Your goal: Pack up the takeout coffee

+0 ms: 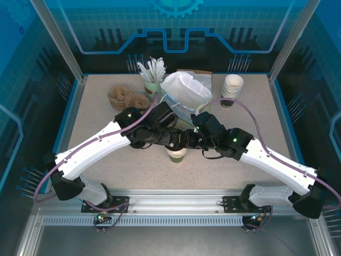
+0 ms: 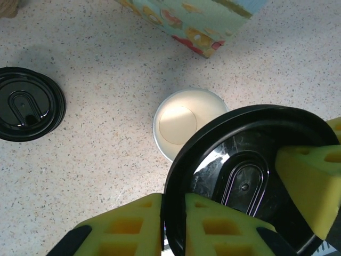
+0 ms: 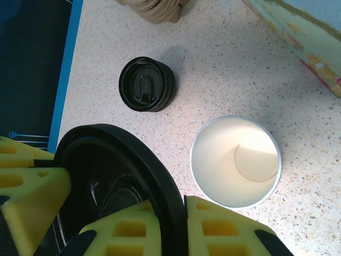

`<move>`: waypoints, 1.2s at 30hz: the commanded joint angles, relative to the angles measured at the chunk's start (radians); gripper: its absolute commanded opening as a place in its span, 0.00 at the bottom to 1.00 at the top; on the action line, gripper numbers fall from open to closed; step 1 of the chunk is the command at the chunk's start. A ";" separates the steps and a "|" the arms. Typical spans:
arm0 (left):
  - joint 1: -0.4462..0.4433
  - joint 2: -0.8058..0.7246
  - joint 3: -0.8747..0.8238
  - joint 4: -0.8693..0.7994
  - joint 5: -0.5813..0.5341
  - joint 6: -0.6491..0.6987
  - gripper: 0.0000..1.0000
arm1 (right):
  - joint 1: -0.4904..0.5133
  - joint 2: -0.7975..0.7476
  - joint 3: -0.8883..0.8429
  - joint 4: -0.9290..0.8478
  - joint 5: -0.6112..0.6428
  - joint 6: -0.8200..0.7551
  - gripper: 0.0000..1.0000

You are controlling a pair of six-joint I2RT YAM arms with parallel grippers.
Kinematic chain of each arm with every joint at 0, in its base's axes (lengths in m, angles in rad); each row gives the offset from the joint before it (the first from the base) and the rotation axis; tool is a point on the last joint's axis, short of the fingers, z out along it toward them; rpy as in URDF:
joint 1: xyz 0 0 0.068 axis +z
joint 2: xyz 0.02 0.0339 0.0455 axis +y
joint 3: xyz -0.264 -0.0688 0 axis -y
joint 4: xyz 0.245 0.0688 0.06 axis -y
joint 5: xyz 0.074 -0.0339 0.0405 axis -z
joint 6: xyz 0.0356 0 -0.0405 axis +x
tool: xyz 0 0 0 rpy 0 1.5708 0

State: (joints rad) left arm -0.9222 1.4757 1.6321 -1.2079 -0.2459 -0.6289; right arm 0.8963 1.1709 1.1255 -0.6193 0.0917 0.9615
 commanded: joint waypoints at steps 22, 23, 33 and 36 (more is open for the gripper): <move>-0.019 -0.338 -0.398 0.812 0.258 0.709 0.63 | -0.322 -0.111 0.034 -0.473 -0.364 -0.175 0.01; -0.023 -0.345 -0.425 0.849 0.270 0.754 0.62 | -0.340 -0.108 0.036 -0.487 -0.385 -0.190 0.01; -0.122 -0.388 -0.665 1.118 0.366 1.196 0.66 | -0.501 -0.061 0.028 -0.565 -0.551 -0.346 0.01; -0.135 -0.373 -0.680 1.124 0.351 1.221 0.66 | -0.527 -0.046 0.031 -0.571 -0.574 -0.374 0.01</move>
State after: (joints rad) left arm -1.0443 1.1088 0.9699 -0.1711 0.0837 0.4660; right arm 0.3962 1.1130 1.1343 -1.1442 -0.4065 0.6544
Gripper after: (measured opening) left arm 0.665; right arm 0.100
